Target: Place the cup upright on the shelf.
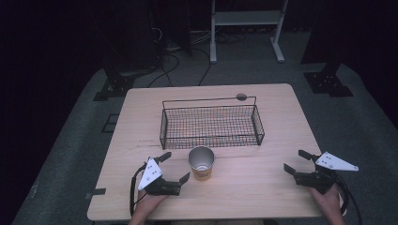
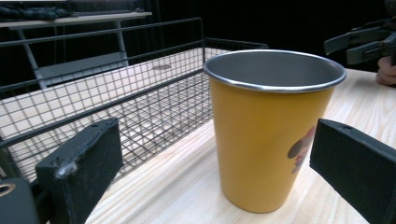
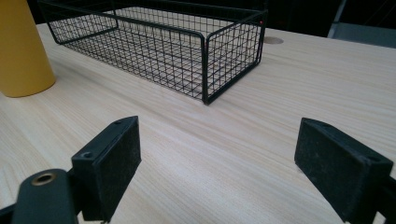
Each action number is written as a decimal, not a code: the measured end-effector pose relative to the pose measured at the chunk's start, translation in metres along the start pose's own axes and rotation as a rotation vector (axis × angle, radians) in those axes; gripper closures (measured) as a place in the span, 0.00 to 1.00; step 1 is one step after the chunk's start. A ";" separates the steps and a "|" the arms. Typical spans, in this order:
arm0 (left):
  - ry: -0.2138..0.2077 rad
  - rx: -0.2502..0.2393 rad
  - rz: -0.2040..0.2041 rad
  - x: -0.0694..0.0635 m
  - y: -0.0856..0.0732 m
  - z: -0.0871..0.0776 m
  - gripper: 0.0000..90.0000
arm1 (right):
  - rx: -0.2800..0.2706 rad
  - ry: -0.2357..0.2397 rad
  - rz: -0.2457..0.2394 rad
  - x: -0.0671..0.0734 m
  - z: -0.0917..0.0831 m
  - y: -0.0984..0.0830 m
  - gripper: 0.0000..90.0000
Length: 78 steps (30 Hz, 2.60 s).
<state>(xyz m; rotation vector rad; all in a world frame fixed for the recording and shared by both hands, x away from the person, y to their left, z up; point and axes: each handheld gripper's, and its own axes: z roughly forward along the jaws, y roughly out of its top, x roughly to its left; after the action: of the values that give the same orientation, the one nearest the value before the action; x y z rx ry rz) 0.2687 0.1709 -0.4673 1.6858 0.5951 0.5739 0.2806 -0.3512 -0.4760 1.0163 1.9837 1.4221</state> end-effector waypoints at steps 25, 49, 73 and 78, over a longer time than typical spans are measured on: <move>-0.033 0.095 0.013 -0.021 0.001 0.035 0.02 | 0.003 0.003 -0.001 0.000 0.001 0.000 0.15; -0.034 0.085 -0.028 -0.024 0.010 0.063 0.02 | 0.002 0.008 -0.005 0.000 0.000 0.000 0.15; -0.072 0.020 -0.004 -0.025 0.038 0.070 0.14 | 0.001 0.008 -0.006 0.000 0.000 0.000 0.15; -0.069 -0.002 0.011 -0.021 0.049 0.073 0.14 | -0.004 0.007 0.001 0.000 0.000 0.000 0.15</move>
<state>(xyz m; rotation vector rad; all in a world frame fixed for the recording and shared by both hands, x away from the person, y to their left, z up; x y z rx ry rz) 0.3047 0.0954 -0.4338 1.7013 0.5359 0.5223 0.2808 -0.3516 -0.4758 1.0119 1.9853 1.4313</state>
